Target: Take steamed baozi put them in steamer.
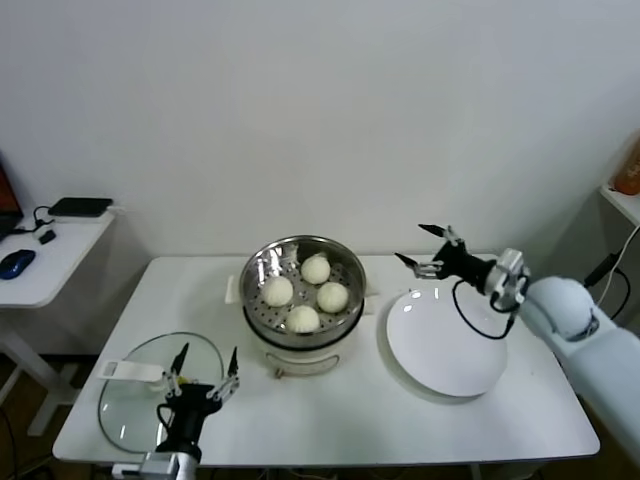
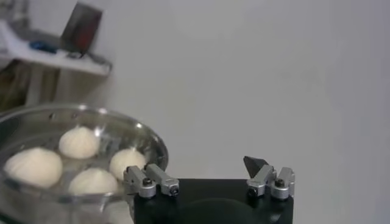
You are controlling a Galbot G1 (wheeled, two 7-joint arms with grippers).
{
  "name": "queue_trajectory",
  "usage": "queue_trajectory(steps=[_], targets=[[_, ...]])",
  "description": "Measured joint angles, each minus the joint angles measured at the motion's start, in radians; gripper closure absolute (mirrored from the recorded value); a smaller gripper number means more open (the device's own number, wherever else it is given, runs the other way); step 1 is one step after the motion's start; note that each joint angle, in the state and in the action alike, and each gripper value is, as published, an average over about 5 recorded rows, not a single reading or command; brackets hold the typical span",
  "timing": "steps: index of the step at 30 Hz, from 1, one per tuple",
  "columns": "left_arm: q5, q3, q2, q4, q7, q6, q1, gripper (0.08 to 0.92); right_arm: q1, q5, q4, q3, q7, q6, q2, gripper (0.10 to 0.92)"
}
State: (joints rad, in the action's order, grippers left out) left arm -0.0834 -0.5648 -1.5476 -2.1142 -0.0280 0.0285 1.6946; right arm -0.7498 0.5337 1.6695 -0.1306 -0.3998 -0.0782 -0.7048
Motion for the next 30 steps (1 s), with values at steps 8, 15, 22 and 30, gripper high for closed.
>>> queue_trajectory(steps=[8, 15, 22, 30], targets=[[0.002, -0.001, 0.000, 0.002, 0.001, -0.001, -0.006, 0.177, -0.330, -0.065, 0.089, -0.252, 0.084, 0.117, -0.190, 0.203], [0.003, -0.006, -0.002, 0.002, 0.002, -0.004, -0.011, 0.177, -0.528, -0.095, 0.135, -0.360, 0.116, 0.197, -0.326, 0.203], [0.004, -0.013, -0.007, 0.002, 0.003, -0.003, -0.007, 0.177, -0.670, -0.108, 0.158, -0.405, 0.135, 0.267, -0.424, 0.203], [0.016, -0.031, -0.005, 0.005, 0.001, 0.001, -0.013, 0.177, -0.768, -0.101, 0.158, -0.425, 0.140, 0.323, -0.479, 0.203]])
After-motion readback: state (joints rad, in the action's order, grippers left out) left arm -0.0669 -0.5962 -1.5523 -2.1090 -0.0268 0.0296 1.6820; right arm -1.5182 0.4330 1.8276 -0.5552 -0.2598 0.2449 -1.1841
